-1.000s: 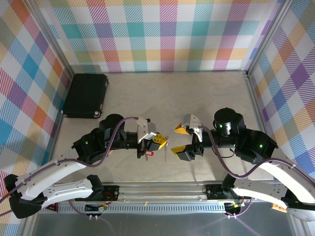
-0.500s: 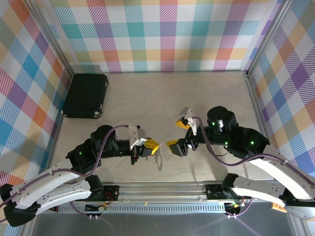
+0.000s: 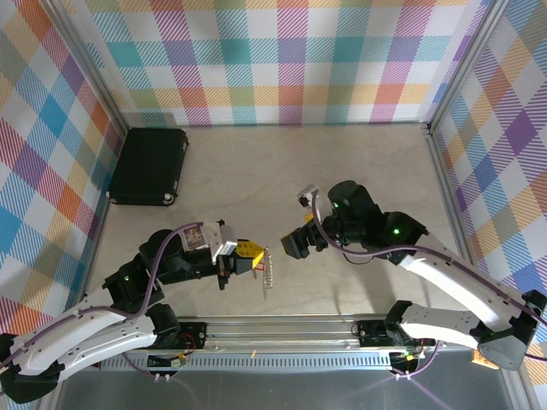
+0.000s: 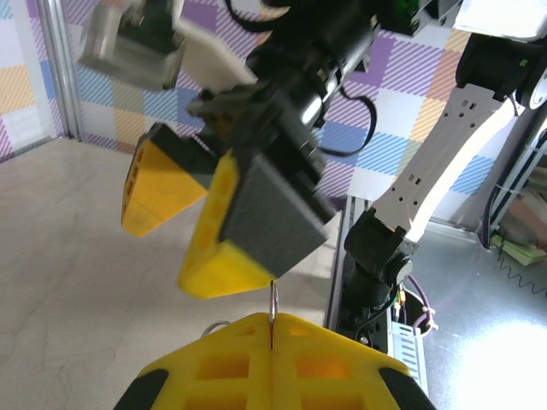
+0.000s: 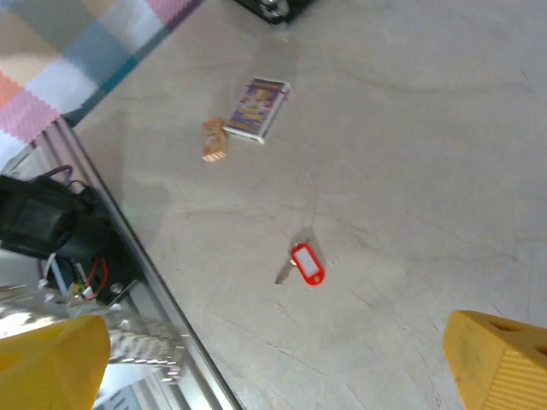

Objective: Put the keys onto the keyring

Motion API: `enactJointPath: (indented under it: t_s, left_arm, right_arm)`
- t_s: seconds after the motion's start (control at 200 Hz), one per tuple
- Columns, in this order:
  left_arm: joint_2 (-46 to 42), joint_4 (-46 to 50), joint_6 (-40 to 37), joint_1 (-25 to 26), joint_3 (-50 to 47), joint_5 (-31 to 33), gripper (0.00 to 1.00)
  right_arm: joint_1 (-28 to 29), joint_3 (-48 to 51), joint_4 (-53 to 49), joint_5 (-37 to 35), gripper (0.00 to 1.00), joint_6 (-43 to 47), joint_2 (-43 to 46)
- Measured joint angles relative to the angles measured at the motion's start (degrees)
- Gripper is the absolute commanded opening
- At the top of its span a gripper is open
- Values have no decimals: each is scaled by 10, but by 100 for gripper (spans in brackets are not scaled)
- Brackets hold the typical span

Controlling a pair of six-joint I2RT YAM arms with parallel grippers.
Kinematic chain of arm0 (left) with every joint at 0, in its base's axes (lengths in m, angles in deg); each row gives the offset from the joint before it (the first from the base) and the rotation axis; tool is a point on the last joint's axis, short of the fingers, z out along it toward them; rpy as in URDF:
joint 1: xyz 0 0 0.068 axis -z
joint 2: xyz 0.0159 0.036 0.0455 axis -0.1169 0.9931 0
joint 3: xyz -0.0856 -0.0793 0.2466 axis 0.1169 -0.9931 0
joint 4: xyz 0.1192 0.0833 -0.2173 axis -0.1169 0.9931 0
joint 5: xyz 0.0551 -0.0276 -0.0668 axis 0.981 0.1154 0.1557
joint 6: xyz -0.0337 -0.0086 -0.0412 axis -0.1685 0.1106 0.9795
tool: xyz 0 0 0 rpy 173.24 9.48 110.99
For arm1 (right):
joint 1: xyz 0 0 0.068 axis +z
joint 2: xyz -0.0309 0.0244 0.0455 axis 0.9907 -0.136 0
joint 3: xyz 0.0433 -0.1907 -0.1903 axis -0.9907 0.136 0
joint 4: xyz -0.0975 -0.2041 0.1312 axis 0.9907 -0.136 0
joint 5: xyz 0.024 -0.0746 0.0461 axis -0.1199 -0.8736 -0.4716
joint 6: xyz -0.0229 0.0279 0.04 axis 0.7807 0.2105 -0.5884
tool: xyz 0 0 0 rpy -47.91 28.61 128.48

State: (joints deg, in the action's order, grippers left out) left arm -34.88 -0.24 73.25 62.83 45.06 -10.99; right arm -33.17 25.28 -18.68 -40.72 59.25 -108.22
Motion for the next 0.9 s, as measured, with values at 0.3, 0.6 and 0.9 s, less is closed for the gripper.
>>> enactJointPath:
  t_s: [0.3,0.6,0.9]
  left_arm:
    - [-21,18,12,0,-10,31,0]
    - [-48,46,28,0,-29,47,0]
    - [-56,59,35,0,-33,62,0]
  right_arm:
    - [-10,10,18,-19,99,-44,-76]
    - [-10,9,38,-20,99,-50,-176]
    - [-10,-1,60,-5,100,-57,-258]
